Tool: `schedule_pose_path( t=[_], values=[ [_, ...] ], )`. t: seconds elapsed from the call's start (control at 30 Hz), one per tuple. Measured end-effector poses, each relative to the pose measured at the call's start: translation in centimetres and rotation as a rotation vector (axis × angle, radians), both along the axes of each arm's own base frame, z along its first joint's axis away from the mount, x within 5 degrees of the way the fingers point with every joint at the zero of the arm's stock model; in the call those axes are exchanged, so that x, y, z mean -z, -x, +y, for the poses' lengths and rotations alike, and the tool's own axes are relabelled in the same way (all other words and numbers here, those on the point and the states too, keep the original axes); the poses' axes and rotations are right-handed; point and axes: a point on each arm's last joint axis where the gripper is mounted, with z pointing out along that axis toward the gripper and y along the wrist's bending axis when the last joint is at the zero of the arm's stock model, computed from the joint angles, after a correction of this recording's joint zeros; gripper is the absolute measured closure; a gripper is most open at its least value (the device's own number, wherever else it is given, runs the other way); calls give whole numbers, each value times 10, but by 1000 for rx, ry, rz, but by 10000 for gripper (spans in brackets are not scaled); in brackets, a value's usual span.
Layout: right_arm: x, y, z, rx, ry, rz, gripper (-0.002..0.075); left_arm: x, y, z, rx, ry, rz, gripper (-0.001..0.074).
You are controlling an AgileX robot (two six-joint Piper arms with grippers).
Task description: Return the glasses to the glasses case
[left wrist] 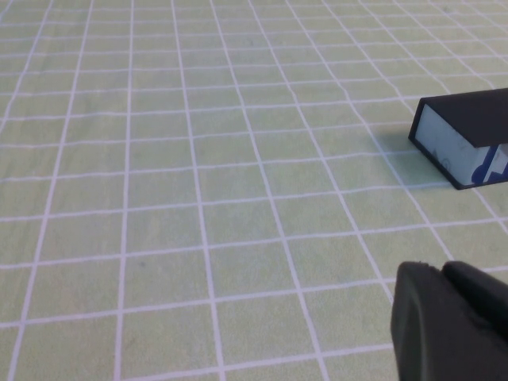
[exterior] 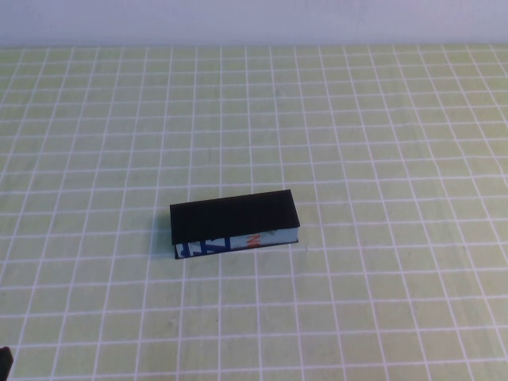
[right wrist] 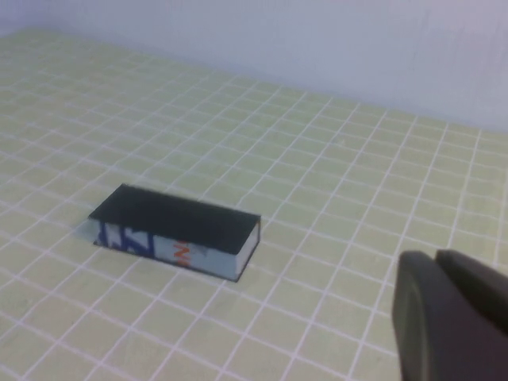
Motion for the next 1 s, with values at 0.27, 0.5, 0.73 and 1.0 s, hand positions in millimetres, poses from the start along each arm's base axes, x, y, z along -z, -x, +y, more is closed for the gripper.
schedule_pose_path(
  t=[0.27, 0.5, 0.73, 1.0],
  values=[
    [0, 12, -20, 280, -38, -92, 743, 0, 0, 0, 0, 0, 0, 738],
    [53, 12, -26, 418, 3, -49, 743, 0, 0, 0, 0, 0, -2, 738],
    [120, -1, -25, 423, 50, 90, 743, 0, 0, 0, 0, 0, -2, 738],
    [125, -1, -24, 417, 9, 124, 743, 0, 0, 0, 0, 1, -2, 738]
  ],
)
